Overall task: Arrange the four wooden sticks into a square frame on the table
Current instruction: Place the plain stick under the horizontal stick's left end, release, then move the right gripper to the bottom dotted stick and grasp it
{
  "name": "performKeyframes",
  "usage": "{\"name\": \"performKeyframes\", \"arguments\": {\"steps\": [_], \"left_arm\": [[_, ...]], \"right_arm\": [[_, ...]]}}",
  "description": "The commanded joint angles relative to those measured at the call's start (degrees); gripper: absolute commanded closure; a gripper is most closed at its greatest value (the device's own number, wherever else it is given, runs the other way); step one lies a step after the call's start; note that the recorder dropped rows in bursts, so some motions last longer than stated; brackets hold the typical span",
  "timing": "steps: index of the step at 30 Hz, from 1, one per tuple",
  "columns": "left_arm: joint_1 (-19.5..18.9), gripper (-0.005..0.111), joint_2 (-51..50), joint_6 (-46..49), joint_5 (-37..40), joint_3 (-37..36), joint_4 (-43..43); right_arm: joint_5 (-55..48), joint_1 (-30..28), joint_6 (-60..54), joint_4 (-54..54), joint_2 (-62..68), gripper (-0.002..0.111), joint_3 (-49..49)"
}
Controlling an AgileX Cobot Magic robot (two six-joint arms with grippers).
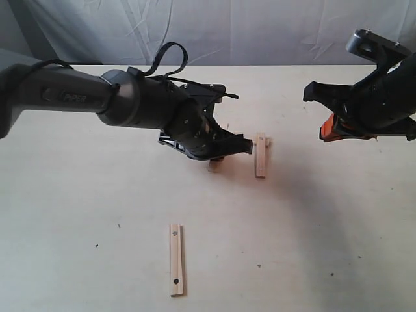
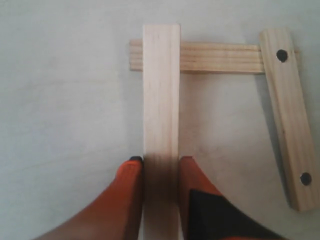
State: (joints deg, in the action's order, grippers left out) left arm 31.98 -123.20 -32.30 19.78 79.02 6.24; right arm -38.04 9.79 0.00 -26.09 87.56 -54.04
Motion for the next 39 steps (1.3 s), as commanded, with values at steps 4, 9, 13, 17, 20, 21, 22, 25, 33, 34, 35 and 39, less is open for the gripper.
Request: {"name": "performKeyframes", "arguments": {"steps": [4, 9, 13, 17, 20, 21, 22, 25, 33, 34, 35, 39], "left_arm": [[0.13, 0.101, -0.75, 0.16, 1.05, 0.21, 2.86], [0.13, 0.069, -0.63, 0.16, 1.13, 0.45, 2.26], [0.13, 0.065, 0.90, 0.03, 2.30, 0.45, 2.14], [-0.67, 0.065, 4.75, 0.03, 7.72, 0.45, 3.33], [-2.65, 0.067, 8.33, 0.03, 13.67, 0.45, 4.80], [-3.35, 0.069, 9.49, 0.03, 15.65, 0.45, 5.57], [-4.05, 0.073, 10.97, 0.99, 17.57, 0.45, 6.93], [-6.25, 0.095, 15.28, 11.30, 26.49, 0.45, 11.49], [-13.52, 0.107, 24.61, 14.78, 39.33, 0.45, 15.80], [-15.02, 0.107, 26.13, 15.37, 38.39, 0.45, 14.66], [-16.69, 0.107, 27.71, 16.78, 37.33, 0.45, 12.52], [-25.29, 0.107, 32.59, 30.14, 34.55, 0.31, -6.24]], "right_arm": [[0.92, 0.00, -0.40, -0.56, -0.48, 0.108, 0.07], [1.31, 0.00, -0.51, -1.11, -0.48, 0.108, 0.07], [1.31, 0.00, -0.84, -1.38, -0.48, 0.108, 0.07], [1.31, 0.00, -0.96, -1.37, -0.48, 0.108, 0.07], [1.19, 0.00, -2.09, -1.37, -0.48, 0.108, 0.07], [1.04, 0.00, -2.83, -1.37, -0.48, 0.108, 0.07], [1.04, 0.00, -4.38, -1.37, -0.48, 0.108, 0.07], [1.04, 1.71, -8.16, -1.49, -0.48, 0.108, 0.07], [0.18, 15.43, -8.42, -1.51, -0.10, 0.106, 0.04], [0.97, 17.74, -6.53, -1.36, 0.33, 0.104, 0.04], [1.88, 20.16, -5.44, -1.27, 0.72, 0.101, 0.04], [4.40, 28.65, 0.00, -0.57, 2.63, 0.093, -0.08]]}}
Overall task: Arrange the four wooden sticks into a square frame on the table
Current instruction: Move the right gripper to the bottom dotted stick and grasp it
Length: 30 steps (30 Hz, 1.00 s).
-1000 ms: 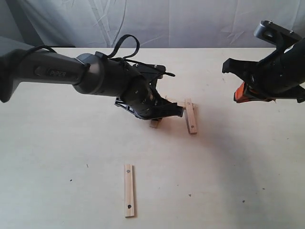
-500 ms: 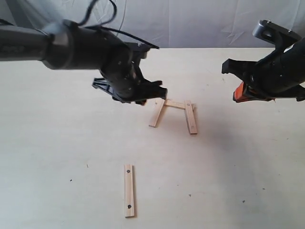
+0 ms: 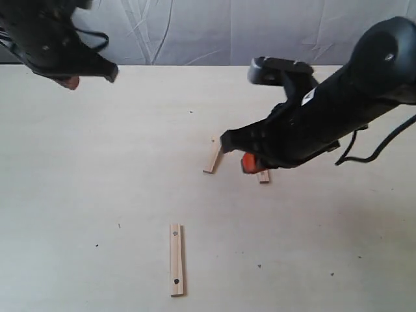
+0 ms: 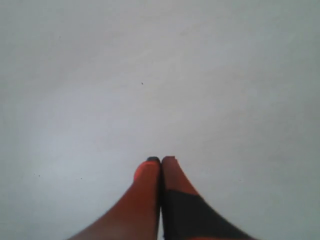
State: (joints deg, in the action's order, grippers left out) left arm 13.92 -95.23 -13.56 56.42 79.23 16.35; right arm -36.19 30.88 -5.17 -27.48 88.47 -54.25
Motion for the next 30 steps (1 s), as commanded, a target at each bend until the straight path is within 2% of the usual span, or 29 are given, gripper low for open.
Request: {"name": "performKeyframes", "arguments": {"steps": [1, 4, 8, 12, 18, 30], "left_arm": [[-9.06, 0.107, 5.24, 14.49, -2.42, -0.22, -21.15], [-14.45, 0.107, 6.63, 21.75, -2.90, -2.10, -33.98], [-17.82, 0.107, 8.63, 22.59, -4.74, -5.18, -34.87], [-17.77, 0.107, 10.41, 22.59, -8.39, -8.98, -33.86], [-17.67, 0.107, 11.53, 22.59, -12.84, -13.53, -33.98], [-17.67, 0.107, 11.53, 22.59, -17.05, -16.56, -36.03]], "right_arm": [[2.67, 9.02, 6.47, 1.33, 2.21, 0.093, -0.05], [2.02, 14.16, 13.07, 5.84, 4.23, 0.093, -1.31], [-0.04, 20.81, 24.63, 15.65, 7.50, 0.093, -4.72], [-4.58, 25.55, 34.15, 24.01, 12.01, 0.093, -10.30], [-5.65, 29.04, 39.45, 24.68, 17.71, 0.093, -15.42], [-5.23, 30.38, 47.79, 25.76, 24.15, 0.093, -16.35]]}}
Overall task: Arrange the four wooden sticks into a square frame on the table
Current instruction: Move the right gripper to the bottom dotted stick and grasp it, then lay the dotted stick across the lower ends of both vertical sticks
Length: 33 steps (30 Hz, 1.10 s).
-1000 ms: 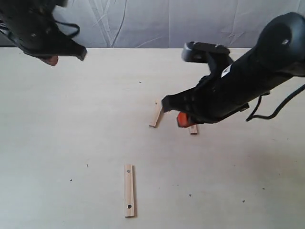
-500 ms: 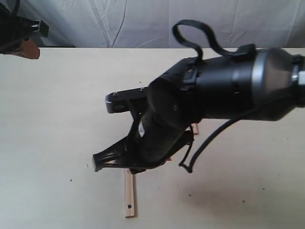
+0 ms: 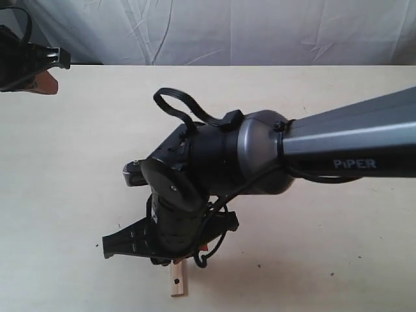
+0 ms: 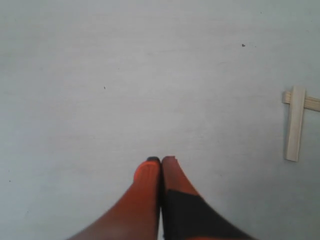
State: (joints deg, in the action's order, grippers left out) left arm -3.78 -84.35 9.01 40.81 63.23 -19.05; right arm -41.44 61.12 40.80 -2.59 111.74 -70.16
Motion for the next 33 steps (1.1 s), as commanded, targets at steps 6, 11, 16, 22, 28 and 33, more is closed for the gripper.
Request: {"name": "performKeyframes", "arguments": {"steps": [6, 11, 16, 22, 28, 33], "left_arm": [[0.04, 0.107, 0.65, 0.02, -1.58, -0.57, -1.83], [0.04, 0.107, 0.65, 0.12, -1.64, -0.57, -1.91], [0.04, 0.107, 0.65, 0.12, -1.64, -0.57, -1.91], [0.04, 0.107, 0.65, 0.12, -1.64, -0.57, -1.91], [0.04, 0.107, 0.65, 0.12, -1.89, -0.57, -2.04], [0.04, 0.107, 0.65, 0.12, -2.04, -0.57, -2.04]], "right_arm": [[-0.10, 0.15, 2.75, 0.86, 1.01, 0.080, -0.44], [0.15, 0.15, 5.67, 2.27, 1.39, 0.066, -0.44], [0.80, 0.15, 8.11, 5.01, 2.67, 0.066, -0.44], [1.73, 0.15, 10.38, 6.96, 3.51, 0.066, -0.44], [1.60, 0.15, 10.27, 5.66, 4.65, 0.066, -0.44], [1.25, 0.15, 10.27, 5.74, 5.03, 0.077, -0.44]]}}
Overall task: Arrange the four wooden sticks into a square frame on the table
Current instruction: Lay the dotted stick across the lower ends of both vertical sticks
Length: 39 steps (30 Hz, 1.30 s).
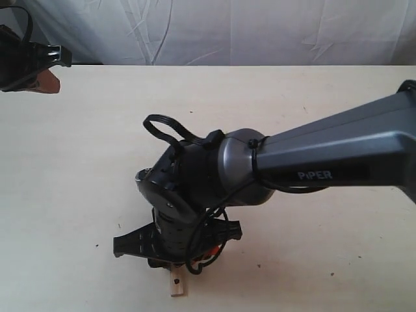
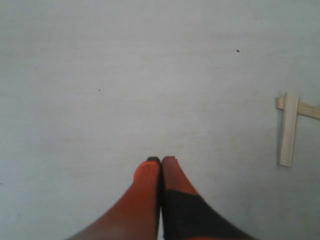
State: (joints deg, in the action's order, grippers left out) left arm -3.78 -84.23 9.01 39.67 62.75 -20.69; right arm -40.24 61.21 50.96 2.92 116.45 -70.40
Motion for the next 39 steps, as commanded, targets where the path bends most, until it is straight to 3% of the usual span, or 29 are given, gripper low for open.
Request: {"name": "performKeyframes", "arguments": {"steps": [1, 4, 11, 17, 21, 33, 39], "left_arm": [[0.04, 0.107, 0.53, 0.12, -0.94, -0.09, -0.41], [0.04, 0.107, 0.53, 0.12, -1.08, -0.09, -0.29], [0.04, 0.107, 0.53, 0.12, -1.21, -0.09, 0.81], [0.04, 0.107, 0.53, 0.12, -2.34, -0.09, 0.44], [0.04, 0.107, 0.53, 0.12, -2.34, -0.09, -0.33], [0.04, 0.107, 0.53, 0.12, -3.84, -0.63, -1.38], [0.04, 0.107, 0.53, 0.12, -5.32, -0.63, -1.97]], "right_arm": [[-0.05, 0.05, 0.12, 0.24, 0.32, 0.087, -0.20], [-0.78, 0.05, 0.01, 0.24, 0.21, 0.108, -0.20], [-4.75, -5.30, -9.37, -0.53, -5.05, 0.108, -0.20], [-4.49, -17.82, -35.25, -4.69, -9.87, 0.109, -0.20], [-2.23, -22.67, -51.84, -4.69, -9.71, 0.109, -0.20], [-8.93, -24.12, -83.00, -1.18, -1.46, 0.109, -12.11], [-5.88, -24.12, -85.35, 4.60, 2.23, 0.109, -12.21]]}}
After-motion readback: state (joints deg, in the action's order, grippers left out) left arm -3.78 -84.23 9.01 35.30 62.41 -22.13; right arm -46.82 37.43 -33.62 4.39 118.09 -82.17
